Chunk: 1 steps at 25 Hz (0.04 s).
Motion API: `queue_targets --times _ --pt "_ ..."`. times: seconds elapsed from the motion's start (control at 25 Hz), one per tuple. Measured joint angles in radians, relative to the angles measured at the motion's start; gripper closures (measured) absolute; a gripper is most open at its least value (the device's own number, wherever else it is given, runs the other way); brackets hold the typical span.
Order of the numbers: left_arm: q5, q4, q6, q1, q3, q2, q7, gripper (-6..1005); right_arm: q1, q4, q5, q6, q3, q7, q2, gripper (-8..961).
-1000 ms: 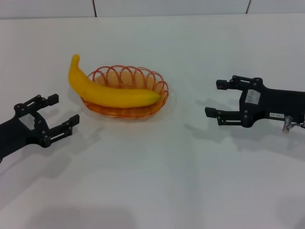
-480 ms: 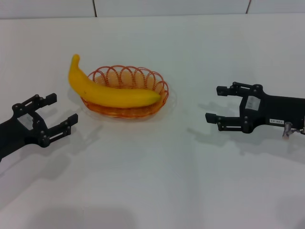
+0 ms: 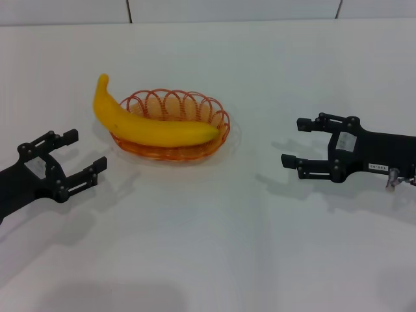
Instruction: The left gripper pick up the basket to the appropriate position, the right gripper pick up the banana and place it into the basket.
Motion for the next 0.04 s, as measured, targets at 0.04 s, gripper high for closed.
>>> queue_targets --times 0.04 --pt "0.0 0.0 0.0 0.0 0.0 0.0 0.0 210 0.0 0.0 0.0 0.0 0.0 0.0 0.0 111"
